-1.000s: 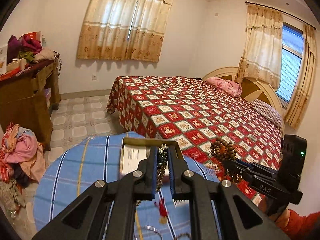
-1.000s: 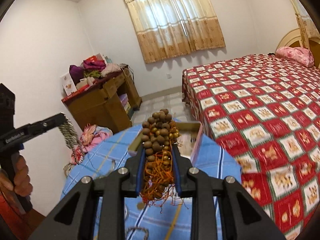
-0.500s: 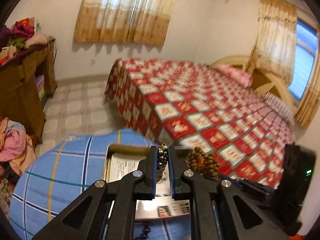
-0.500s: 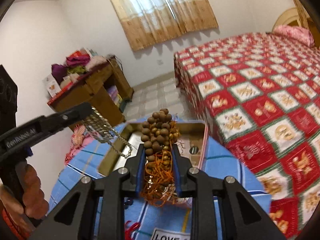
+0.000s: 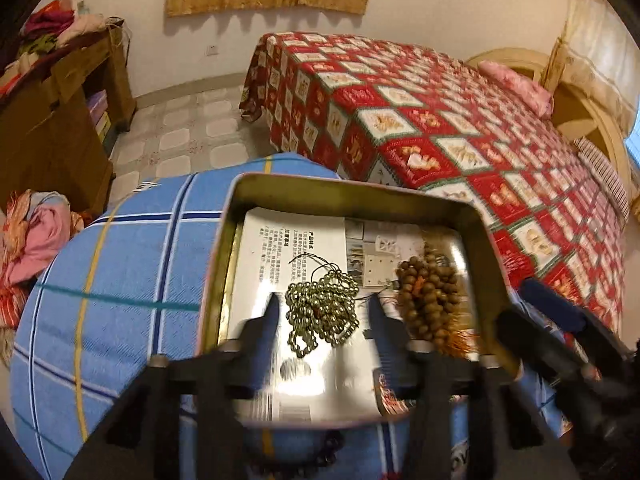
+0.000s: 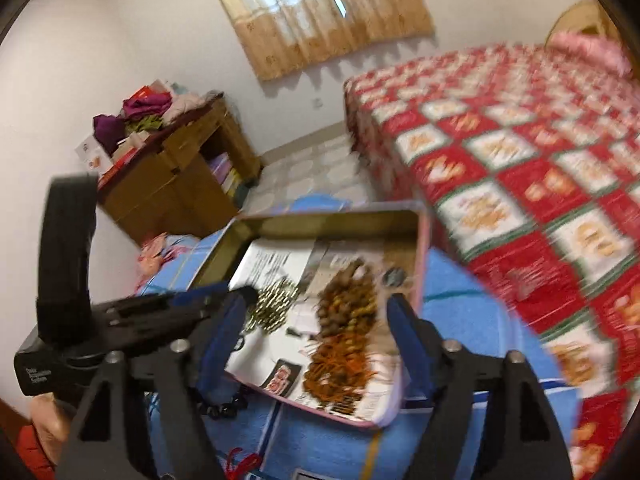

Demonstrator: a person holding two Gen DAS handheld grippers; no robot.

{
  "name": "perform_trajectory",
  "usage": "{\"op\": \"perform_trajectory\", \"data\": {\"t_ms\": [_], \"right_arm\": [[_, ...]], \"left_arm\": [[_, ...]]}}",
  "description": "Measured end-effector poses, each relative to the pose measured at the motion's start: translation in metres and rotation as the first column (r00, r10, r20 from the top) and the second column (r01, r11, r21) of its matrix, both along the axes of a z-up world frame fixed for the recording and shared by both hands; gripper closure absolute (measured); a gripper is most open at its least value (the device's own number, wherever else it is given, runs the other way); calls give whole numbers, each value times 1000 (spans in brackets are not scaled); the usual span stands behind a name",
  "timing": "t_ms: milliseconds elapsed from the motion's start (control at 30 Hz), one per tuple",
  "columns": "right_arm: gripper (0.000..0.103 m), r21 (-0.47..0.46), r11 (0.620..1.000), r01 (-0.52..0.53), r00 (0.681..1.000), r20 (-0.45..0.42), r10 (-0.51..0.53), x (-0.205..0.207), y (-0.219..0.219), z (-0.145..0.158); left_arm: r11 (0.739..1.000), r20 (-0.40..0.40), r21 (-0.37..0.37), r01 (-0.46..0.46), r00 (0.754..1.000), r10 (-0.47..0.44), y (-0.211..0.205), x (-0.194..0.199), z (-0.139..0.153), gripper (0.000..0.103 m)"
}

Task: Organize jewelry
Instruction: 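Lower both strands into the pink tin and open both tools, then withdraw both tools from the tin back over the table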

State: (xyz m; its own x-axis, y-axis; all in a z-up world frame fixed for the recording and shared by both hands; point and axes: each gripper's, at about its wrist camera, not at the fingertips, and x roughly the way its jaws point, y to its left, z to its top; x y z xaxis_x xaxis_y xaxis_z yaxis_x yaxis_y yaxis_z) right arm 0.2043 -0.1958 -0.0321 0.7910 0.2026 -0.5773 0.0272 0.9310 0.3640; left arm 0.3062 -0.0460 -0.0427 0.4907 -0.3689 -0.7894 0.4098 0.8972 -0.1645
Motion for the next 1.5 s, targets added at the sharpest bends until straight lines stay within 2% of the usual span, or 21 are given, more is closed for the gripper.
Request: {"op": "perform_trajectory", "data": {"t_ms": [100,233,300,367,433,567,800,967,1133,1267,1367,1433,1500], "right_arm": [[26,-11,998,61,995,74,-60,-31,-14,29],[26,-33,991,131,981,145,-125,-80,-21,55],[25,-55,989,139,979,156,-129,-107,-15,59],[19,-71,988,140,979,157,-127,-121,-7,57],[15,-91,989,118,983,153,-103,-132,5,52],[14,-104,993,62,992,113,-50,-145,26,42],[14,-108,994,11,998,67,-4,-174,44,27],[14,-136,991,6,998,64,3,-189,52,24],[14,-144,990,-2,998,63,11,-197,58,23],[14,-170,985,-15,997,69,27,-206,63,23],[14,-185,982,-24,996,74,39,-213,66,21],[14,-200,979,-40,996,70,55,-215,70,17],[15,-212,975,-60,996,59,74,-216,74,13]], "left_arm": [[999,94,-3,-52,994,52,18,-26,28,29],[994,194,31,-108,976,100,41,-74,51,28],[990,226,40,-137,966,124,53,-101,57,28],[981,241,50,-189,955,171,64,-126,56,28],[969,238,57,-242,946,222,72,-144,52,28],[949,195,76,-305,938,286,79,-171,41,28],[902,255,129,-412,893,371,89,-215,36,28],[885,268,139,-444,877,398,97,-231,33,28],[878,265,145,-456,873,410,104,-244,29,28],[894,224,56,-445,878,423,129,-259,25,28],[891,213,24,-453,873,438,153,-272,16,28],[893,218,31,-449,875,433,162,-279,9,28],[894,220,73,-442,881,418,168,-287,0,28]]}}
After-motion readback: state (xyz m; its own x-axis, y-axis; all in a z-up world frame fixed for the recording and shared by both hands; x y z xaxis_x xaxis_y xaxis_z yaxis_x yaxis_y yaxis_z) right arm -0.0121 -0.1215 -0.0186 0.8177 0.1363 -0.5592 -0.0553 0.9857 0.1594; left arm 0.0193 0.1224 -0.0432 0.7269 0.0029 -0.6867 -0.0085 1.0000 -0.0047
